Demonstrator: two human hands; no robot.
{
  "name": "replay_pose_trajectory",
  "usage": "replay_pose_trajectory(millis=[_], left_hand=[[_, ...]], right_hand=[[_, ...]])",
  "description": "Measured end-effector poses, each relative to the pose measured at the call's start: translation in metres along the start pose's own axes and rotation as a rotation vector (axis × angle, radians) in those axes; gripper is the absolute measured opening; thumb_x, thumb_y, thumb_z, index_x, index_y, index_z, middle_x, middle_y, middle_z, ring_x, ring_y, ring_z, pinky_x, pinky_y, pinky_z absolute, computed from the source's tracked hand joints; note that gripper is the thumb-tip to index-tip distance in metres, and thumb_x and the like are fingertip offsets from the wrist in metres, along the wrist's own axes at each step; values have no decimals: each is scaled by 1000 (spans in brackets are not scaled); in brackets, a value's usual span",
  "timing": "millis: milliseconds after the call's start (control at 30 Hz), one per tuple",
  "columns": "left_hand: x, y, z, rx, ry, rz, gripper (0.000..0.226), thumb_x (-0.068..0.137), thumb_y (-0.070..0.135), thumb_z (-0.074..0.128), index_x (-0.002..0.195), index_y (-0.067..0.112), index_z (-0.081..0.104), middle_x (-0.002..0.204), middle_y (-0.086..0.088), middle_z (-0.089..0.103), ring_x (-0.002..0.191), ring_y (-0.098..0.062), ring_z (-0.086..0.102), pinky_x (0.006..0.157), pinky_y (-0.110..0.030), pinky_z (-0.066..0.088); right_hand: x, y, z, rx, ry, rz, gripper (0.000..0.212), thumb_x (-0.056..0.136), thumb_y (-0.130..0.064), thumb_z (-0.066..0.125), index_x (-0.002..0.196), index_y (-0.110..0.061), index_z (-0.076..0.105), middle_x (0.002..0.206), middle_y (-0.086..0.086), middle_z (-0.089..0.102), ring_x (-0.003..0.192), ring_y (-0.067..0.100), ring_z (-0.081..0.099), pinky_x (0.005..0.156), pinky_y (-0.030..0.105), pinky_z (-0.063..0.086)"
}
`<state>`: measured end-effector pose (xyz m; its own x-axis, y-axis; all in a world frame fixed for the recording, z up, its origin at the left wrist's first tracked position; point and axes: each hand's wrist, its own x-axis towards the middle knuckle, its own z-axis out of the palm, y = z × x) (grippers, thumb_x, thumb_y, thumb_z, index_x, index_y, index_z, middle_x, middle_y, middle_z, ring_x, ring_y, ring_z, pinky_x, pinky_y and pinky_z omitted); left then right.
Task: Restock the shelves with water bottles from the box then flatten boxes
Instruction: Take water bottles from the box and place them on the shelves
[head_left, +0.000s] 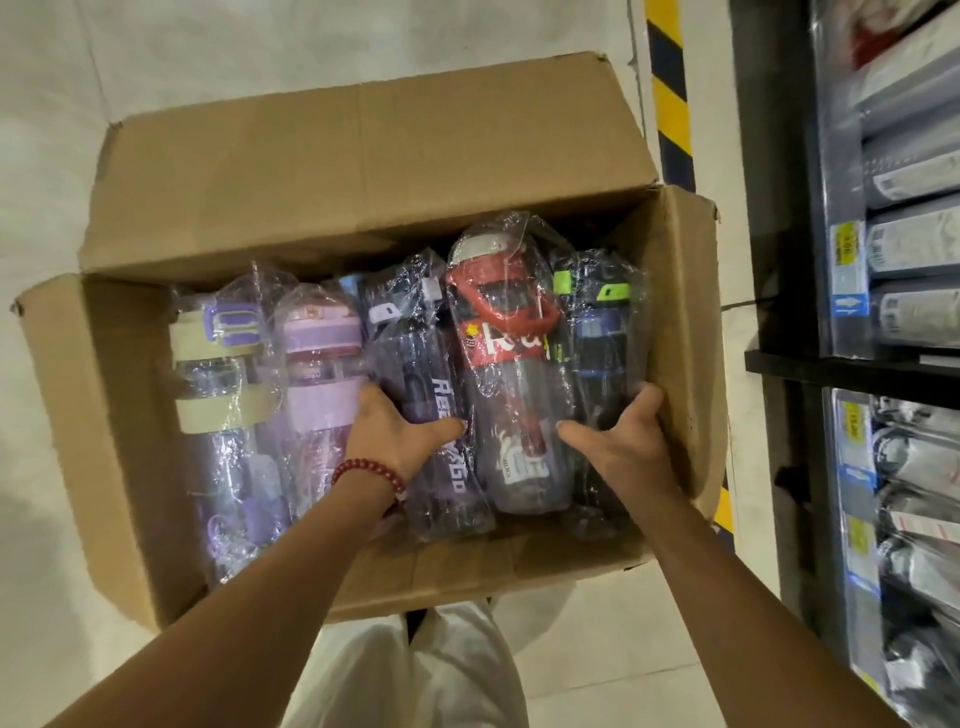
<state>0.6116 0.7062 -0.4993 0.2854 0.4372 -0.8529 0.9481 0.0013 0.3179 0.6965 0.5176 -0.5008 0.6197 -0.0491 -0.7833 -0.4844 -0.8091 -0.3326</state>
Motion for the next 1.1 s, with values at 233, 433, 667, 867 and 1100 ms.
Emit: replay_pose_trajectory(millis=[233,433,667,867,1100], left_hand=[[-5,-6,-8,-266,-23,-13,81,57,31,88,122,14,42,113,2,59,98,-17,59,92,-38,49],[-17,5,-26,-218,-44,-15,98,64,24,85,139,6,25,92,0,55,67,-12,53,47,-13,47],[-61,11,-60,-96,38,100,98,59,31,89,132,19,26,111,-3,51,85,-19,56,73,-34,50],[-132,44,-102,-154,53,188,93,57,24,90,128,20,29,119,-5,53,98,-21,57,84,-35,49],[-249,111,-154,-128,78,362,97,55,25,90,131,19,30,110,1,54,89,-16,58,79,-30,50]], right_hand=[[-3,3,-1,316,-49,41,59,75,-31,78,125,-17,51,106,-5,66,98,15,61,86,29,42],[-19,-6,3,323,29,86,80,67,-38,84,131,-15,41,118,-1,59,104,22,57,92,36,45],[-66,-32,-13,275,142,73,91,69,-40,82,137,-8,31,135,10,48,117,30,49,94,36,39],[-146,-63,-51,390,98,-13,86,73,-31,81,142,-18,32,132,0,48,115,21,50,94,28,38],[-258,-107,-113,584,112,-108,83,75,-25,79,143,-19,32,116,-12,50,117,23,51,98,39,44]])
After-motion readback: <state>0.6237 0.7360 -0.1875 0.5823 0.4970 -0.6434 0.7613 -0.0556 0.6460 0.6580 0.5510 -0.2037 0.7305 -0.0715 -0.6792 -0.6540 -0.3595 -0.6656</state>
